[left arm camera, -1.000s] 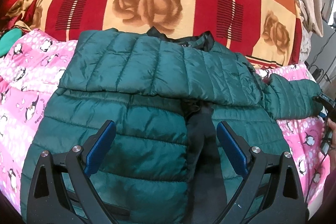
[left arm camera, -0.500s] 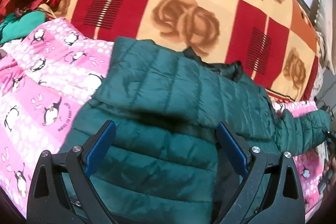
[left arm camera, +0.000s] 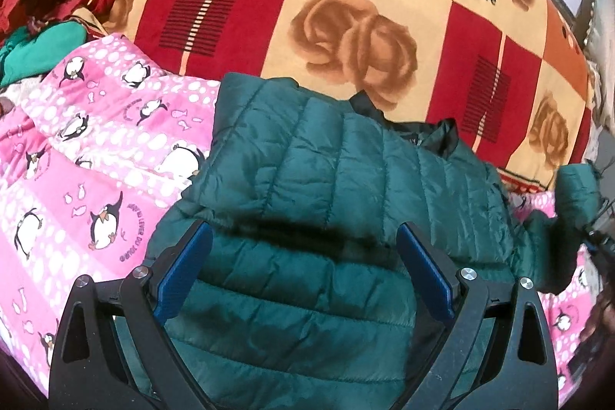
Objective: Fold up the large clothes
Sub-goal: 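Lift the other jacket sleeve and grasp its cuff with the right gripper, then carry the held sleeve across the jacket body with the right gripper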
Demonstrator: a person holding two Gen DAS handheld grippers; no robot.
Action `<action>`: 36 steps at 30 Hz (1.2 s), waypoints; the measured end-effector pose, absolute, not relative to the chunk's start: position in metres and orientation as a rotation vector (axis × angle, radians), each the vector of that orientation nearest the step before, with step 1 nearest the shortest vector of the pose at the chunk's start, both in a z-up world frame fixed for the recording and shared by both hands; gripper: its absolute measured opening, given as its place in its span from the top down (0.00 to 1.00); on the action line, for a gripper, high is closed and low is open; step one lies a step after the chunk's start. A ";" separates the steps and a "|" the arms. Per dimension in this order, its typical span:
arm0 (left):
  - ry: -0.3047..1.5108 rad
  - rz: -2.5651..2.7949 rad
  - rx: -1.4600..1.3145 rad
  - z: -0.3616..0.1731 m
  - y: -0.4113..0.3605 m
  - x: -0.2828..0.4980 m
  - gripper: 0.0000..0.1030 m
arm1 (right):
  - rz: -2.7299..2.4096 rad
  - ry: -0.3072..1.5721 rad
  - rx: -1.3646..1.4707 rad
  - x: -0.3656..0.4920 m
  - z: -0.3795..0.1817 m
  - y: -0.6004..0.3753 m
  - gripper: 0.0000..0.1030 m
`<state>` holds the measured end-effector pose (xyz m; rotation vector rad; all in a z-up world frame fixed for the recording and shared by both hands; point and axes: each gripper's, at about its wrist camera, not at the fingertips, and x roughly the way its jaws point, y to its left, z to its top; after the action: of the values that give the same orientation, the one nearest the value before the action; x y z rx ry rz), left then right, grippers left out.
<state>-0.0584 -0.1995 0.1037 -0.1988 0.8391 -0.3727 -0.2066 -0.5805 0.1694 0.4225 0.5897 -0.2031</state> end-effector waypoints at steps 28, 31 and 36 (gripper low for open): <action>0.883 -0.453 -0.319 0.097 -0.197 -0.054 0.06 | 0.055 0.751 0.372 -0.160 0.114 -0.464 0.35; 0.868 -0.486 -0.338 0.104 -0.204 -0.057 0.06 | 0.009 0.725 0.354 -0.177 0.119 -0.471 0.35; 0.885 -0.536 -0.366 0.113 -0.230 -0.056 0.06 | -0.058 0.672 0.352 -0.198 0.123 -0.481 0.35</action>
<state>-0.0561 -0.2302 0.1128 -0.3657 0.8851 -0.5358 -0.1981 -0.4806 0.1227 0.3517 0.6723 -0.0575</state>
